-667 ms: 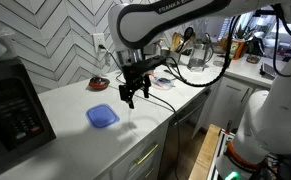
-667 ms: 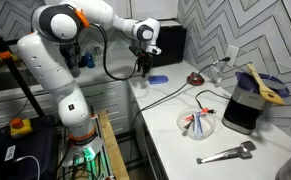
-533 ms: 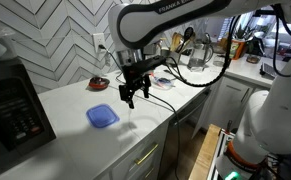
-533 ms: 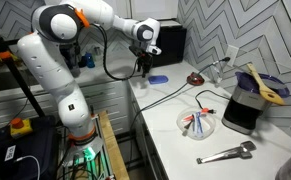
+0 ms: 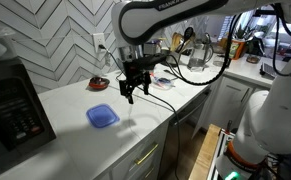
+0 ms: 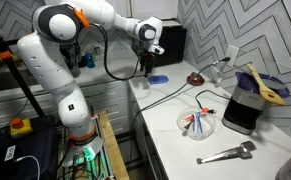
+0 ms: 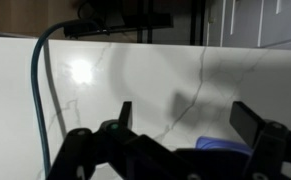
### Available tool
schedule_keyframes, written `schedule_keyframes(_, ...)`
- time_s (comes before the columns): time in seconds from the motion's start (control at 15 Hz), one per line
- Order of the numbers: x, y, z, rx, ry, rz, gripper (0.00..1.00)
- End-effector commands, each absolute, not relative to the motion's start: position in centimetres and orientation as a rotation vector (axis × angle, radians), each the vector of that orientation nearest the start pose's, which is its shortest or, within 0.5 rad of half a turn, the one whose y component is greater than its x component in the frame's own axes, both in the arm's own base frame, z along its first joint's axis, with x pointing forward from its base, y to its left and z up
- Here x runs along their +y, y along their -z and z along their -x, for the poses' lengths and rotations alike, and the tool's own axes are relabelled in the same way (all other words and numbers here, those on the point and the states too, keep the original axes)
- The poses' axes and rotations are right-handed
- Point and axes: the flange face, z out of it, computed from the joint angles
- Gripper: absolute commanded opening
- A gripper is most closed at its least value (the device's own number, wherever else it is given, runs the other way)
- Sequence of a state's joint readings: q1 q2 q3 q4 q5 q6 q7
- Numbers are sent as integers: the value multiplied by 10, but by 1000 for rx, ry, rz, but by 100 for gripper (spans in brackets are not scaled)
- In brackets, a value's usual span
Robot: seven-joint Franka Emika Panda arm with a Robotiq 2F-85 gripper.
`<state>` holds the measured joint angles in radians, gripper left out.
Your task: Put the tong on the blue lid on top of the coffee marker
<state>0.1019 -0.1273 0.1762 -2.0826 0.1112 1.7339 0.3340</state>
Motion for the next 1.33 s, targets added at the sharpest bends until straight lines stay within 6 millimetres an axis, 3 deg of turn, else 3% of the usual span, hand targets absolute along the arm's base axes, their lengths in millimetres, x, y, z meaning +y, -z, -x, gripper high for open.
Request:
schedule_keyframes(0.0, 75, -483, -483, 400, -305, 3028, 100)
schedule_keyframes(0.2, -15, -486, -485, 650, -278, 2991, 100)
schedule_keyframes(0.47, -141, -479, -468, 1004, -221, 2925, 100)
schedule_keyframes(0.73, -228, -479, -452, 1276, -61, 2964, 100)
schedule_keyframes(0.87, -259, -482, -444, 1409, -3, 3005, 100)
schedule_keyframes(0.93, -263, -487, -443, 1514, 27, 2958, 100)
schedule_keyframes(1.0, -256, -486, -446, 1383, -21, 2980, 100)
schedule_keyframes(1.27, -256, -487, -447, 1387, -9, 2983, 100)
